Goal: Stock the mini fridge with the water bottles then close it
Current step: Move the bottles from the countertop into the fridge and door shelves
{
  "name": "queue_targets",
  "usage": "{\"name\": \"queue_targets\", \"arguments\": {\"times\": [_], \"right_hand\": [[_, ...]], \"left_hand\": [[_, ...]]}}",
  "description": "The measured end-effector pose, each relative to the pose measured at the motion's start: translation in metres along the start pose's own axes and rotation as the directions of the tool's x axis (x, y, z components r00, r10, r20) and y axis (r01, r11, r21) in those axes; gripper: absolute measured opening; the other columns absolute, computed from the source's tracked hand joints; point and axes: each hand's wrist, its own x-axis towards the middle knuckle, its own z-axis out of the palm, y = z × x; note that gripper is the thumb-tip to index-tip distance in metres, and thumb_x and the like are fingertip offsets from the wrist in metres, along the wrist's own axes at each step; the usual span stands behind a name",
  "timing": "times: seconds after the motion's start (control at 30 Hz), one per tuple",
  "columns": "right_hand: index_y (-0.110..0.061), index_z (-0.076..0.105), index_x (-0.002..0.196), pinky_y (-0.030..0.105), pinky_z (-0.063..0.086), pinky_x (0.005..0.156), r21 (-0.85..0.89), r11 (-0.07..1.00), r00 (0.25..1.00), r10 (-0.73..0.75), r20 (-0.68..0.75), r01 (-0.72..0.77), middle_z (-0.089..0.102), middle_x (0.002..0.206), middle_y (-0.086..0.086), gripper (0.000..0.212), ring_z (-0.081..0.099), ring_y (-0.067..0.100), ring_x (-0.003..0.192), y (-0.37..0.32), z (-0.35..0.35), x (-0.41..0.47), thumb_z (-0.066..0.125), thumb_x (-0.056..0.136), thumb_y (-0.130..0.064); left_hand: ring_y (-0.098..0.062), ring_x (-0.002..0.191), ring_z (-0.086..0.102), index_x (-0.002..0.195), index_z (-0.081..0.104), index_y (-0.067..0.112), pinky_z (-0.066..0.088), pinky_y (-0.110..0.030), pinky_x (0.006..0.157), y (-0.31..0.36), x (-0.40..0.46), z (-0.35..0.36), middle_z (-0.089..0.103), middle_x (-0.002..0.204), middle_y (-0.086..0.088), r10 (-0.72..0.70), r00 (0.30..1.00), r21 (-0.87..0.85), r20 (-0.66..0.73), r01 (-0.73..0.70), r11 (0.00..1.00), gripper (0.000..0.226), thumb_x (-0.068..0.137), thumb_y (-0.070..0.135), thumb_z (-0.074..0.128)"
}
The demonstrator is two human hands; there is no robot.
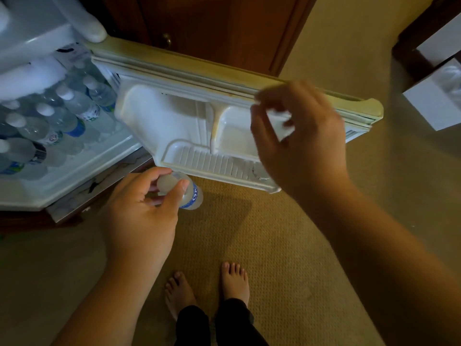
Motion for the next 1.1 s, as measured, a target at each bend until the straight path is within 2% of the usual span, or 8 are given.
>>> {"name": "queue_targets", "arguments": {"times": [0.13, 0.23, 0.33, 0.5, 0.63, 0.77, 0.97, 1.1], "right_hand": [[-0.024, 0.056, 0.14, 0.048, 0.042, 0.101, -0.33, 0.944, 0.996, 0.039, 0.074, -0.012, 0.058, 0.135, 0.006, 0.051, 0.05, 0.033, 0.126, 0.034, 0.009, 0.046, 0.051, 0.098, -0.054], [-0.035, 0.041, 0.151, 0.061, 0.027, 0.116, -0.448, 0.89, 0.96, 0.192, 0.203, -0.084, 0.047, 0.151, 0.006, 0.063, 0.04, 0.036, 0.141, 0.056, 0.017, 0.068, 0.03, 0.1, -0.07], [-0.036, 0.049, 0.141, 0.059, 0.036, 0.106, -0.464, 0.88, 0.914, 0.27, 0.304, -0.105, 0.059, 0.135, 0.007, 0.067, 0.053, 0.037, 0.126, 0.067, 0.027, 0.072, 0.013, 0.099, -0.074], [-0.027, 0.064, 0.103, 0.041, 0.042, 0.072, -0.504, 0.863, 0.946, 0.183, 0.269, -0.023, 0.063, 0.088, 0.002, 0.071, 0.061, 0.033, 0.08, 0.077, 0.034, 0.069, 0.008, 0.101, -0.071], [-0.03, 0.065, 0.107, 0.039, 0.043, 0.069, -0.498, 0.867, 0.946, 0.178, 0.271, -0.021, 0.064, 0.088, 0.0, 0.073, 0.06, 0.029, 0.076, 0.08, 0.037, 0.072, 0.006, 0.1, -0.073], [-0.028, 0.065, 0.103, 0.037, 0.041, 0.067, -0.494, 0.869, 0.955, 0.174, 0.24, -0.034, 0.061, 0.084, -0.001, 0.072, 0.055, 0.027, 0.071, 0.081, 0.037, 0.072, 0.007, 0.1, -0.071], [-0.029, 0.063, 0.099, 0.038, 0.037, 0.067, -0.534, 0.844, 0.953, 0.196, 0.233, -0.043, 0.056, 0.082, -0.003, 0.068, 0.049, 0.025, 0.073, 0.081, 0.04, 0.073, 0.009, 0.1, -0.071], [-0.029, 0.061, 0.097, 0.038, 0.037, 0.067, -0.535, 0.845, 0.955, 0.173, 0.242, -0.017, 0.058, 0.081, -0.002, 0.068, 0.051, 0.026, 0.073, 0.084, 0.041, 0.074, 0.008, 0.1, -0.071]], "left_hand": [[0.0, 0.084, 0.069, 0.112, 0.074, 0.023, 0.061, -0.028, 0.07, 0.002, 0.014, 0.001, 0.069, 0.102, 0.006, 0.025, 1.0, 0.049, -0.014, -0.024, 0.999, 0.028, 0.088, 0.038, 0.078], [0.005, 0.083, 0.066, 0.109, 0.076, 0.018, 0.051, -0.007, 0.07, 0.006, 0.029, 0.004, 0.068, 0.096, 0.006, 0.077, 0.996, 0.086, -0.037, -0.074, 0.994, 0.026, 0.088, 0.033, 0.08], [0.004, 0.08, 0.065, 0.108, 0.077, 0.019, 0.049, -0.005, 0.069, 0.009, 0.045, 0.01, 0.068, 0.095, 0.006, 0.099, 0.994, 0.095, -0.054, -0.094, 0.991, 0.023, 0.088, 0.029, 0.081], [0.001, 0.077, 0.062, 0.107, 0.077, 0.018, 0.042, -0.001, 0.07, 0.004, 0.068, 0.027, 0.069, 0.096, 0.004, 0.114, 0.993, 0.098, -0.043, -0.11, 0.989, 0.021, 0.088, 0.026, 0.081], [-0.005, 0.08, 0.06, 0.107, 0.077, 0.017, 0.036, 0.004, 0.07, -0.006, 0.082, 0.046, 0.072, 0.101, -0.001, 0.097, 0.995, 0.12, -0.021, -0.094, 0.988, 0.02, 0.088, 0.022, 0.08], [0.01, 0.075, 0.057, 0.114, 0.075, 0.018, 0.038, 0.003, 0.068, -0.02, 0.091, 0.071, 0.072, 0.107, 0.002, 0.059, 0.997, 0.135, 0.052, -0.066, 0.989, 0.025, 0.091, 0.026, 0.078], [-0.011, 0.091, 0.068, 0.121, 0.074, 0.015, 0.056, -0.028, 0.084, -0.035, 0.1, 0.102, 0.073, 0.115, -0.002, 0.032, 0.976, 0.134, 0.214, -0.062, 0.989, 0.03, 0.091, 0.018, 0.077], [-0.01, 0.089, 0.066, 0.12, 0.074, 0.016, 0.051, -0.014, 0.083, -0.046, 0.096, 0.12, 0.073, 0.113, -0.004, -0.046, 0.958, 0.15, 0.284, 0.003, 0.989, 0.029, 0.092, 0.019, 0.077]]}}
